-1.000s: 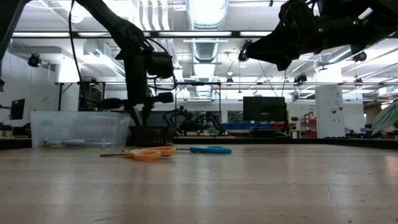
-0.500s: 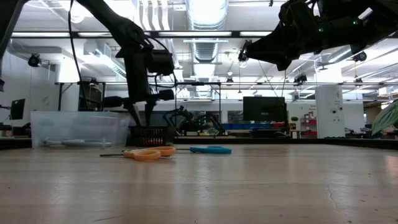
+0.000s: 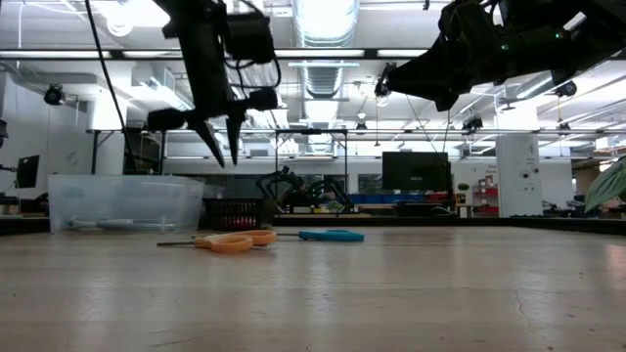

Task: Pick & Place Paint Supplies
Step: Put the green scissors into the right black bin

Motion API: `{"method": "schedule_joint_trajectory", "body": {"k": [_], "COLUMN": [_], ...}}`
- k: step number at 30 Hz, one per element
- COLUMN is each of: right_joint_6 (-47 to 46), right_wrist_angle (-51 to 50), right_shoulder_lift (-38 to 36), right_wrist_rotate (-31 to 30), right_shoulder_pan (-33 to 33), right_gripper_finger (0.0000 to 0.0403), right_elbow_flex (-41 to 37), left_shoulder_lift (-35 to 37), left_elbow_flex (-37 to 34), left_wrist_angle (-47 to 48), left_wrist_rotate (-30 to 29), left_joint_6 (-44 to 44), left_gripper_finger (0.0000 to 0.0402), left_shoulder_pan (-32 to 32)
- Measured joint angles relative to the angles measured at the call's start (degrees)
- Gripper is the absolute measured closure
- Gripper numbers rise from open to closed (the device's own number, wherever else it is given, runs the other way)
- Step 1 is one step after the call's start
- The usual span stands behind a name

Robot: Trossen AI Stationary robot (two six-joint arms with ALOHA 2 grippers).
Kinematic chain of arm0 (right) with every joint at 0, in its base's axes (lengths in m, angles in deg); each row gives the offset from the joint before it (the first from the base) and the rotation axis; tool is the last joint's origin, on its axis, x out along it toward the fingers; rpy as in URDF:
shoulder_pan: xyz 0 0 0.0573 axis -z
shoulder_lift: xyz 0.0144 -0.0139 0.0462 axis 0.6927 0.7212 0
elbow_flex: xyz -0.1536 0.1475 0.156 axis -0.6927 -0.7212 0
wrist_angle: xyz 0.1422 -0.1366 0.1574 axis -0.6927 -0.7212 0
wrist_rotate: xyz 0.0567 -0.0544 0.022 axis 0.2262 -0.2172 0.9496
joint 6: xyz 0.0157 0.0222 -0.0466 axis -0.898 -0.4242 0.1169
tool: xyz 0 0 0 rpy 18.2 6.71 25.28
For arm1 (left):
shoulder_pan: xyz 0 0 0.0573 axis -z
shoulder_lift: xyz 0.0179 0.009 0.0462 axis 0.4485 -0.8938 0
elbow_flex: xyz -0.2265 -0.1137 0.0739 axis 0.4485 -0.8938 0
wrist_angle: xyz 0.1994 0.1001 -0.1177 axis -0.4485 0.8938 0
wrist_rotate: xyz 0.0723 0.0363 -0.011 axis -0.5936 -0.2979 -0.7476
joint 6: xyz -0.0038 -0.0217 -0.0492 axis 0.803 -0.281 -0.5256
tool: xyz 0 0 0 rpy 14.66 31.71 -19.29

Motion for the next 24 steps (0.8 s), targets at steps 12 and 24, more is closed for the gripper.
{"method": "schedule_joint_trajectory", "body": {"k": [12,24], "right_joint_6": [-0.12,-0.07], "right_wrist_angle": [0.0,-0.04], "right_shoulder_lift": [0.01,0.02], "right_wrist_rotate": [0.0,0.0], "right_shoulder_pan": [0.0,-0.01], "right_gripper_finger": [0.0261,0.0261], "right_elbow_flex": [0.0,0.0], "left_shoulder_lift": [-0.25,-2.26], "left_elbow_flex": [-3.61,-10.97], "left_wrist_angle": [1.56,-10.98], "left_wrist_rotate": [-3.0,-1.06], "left_joint_6": [-23.28,-30.03], "left_gripper_finger": [0.0318,0.0318], "left_shoulder_pan": [18.22,23.24]}}
